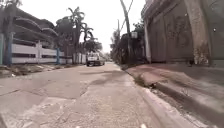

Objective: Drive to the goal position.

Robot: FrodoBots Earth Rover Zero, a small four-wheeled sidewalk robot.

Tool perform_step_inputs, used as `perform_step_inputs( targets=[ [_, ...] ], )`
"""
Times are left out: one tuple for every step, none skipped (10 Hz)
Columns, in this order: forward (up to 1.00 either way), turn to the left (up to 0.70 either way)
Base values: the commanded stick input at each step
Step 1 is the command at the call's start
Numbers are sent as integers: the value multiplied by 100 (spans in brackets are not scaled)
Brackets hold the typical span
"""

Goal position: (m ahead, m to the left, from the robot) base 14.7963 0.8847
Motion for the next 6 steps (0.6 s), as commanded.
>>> perform_step_inputs(
  targets=[
    [67, 0],
    [69, 0],
    [70, 0],
    [70, 0],
    [70, 0],
    [70, 0]
  ],
)
